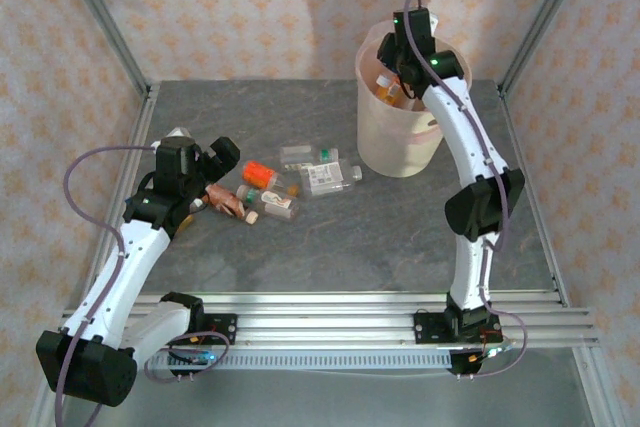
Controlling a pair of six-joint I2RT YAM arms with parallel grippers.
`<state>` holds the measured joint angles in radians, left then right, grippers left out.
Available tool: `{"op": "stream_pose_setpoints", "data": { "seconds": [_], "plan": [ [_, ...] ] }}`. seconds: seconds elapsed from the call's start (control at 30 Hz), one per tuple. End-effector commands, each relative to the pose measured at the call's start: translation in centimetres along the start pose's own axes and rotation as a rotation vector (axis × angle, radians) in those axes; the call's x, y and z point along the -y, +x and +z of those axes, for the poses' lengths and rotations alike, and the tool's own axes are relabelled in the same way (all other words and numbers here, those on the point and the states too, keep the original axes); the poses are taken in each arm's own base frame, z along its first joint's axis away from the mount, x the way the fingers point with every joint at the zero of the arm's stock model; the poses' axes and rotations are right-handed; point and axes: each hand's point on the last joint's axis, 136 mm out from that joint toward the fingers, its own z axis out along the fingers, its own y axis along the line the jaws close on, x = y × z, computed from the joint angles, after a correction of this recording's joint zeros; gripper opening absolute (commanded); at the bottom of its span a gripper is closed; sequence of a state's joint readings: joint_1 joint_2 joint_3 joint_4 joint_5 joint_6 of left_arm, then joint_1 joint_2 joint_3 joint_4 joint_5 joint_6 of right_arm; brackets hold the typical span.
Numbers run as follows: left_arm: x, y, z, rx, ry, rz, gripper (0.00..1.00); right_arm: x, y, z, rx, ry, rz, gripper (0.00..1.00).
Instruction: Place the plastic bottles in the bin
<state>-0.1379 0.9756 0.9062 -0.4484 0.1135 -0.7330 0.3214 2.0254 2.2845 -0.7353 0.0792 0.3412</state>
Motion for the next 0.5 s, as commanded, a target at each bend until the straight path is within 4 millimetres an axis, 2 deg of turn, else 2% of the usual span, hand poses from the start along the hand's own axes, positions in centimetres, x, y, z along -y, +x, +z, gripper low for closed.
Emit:
{"op": "stream_pose_setpoints", "data": {
  "seconds": [0.0, 0.13, 0.27, 0.33, 0.47],
  "plan": [
    [0.0, -0.4, -0.3, 0.026, -0.006, 0.016, 1.00, 0.3, 0.4, 0.6, -0.034, 0.018, 0.013, 0.26],
    [0.0, -0.3, -0.3, 0.024, -0.009, 0.018, 1.00, 0.4, 1.9, 2.0, -0.086, 0.020, 0.020, 0.28],
    [-0.1, -0.4, -0.4, 0.027, -0.010, 0.021, 1.00, 0.5, 3.2, 2.6, -0.132, 0.022, 0.015, 0.37],
    [0.0, -0.4, -0.5, 0.027, -0.009, 0.021, 1.00, 0.7, 3.5, 2.6, -0.145, 0.028, 0.009, 0.45],
    [-0.1, -0.4, -0.5, 0.029, -0.011, 0.019, 1.00, 1.1, 3.6, 2.2, -0.148, 0.038, -0.002, 0.71]
  ]
}}
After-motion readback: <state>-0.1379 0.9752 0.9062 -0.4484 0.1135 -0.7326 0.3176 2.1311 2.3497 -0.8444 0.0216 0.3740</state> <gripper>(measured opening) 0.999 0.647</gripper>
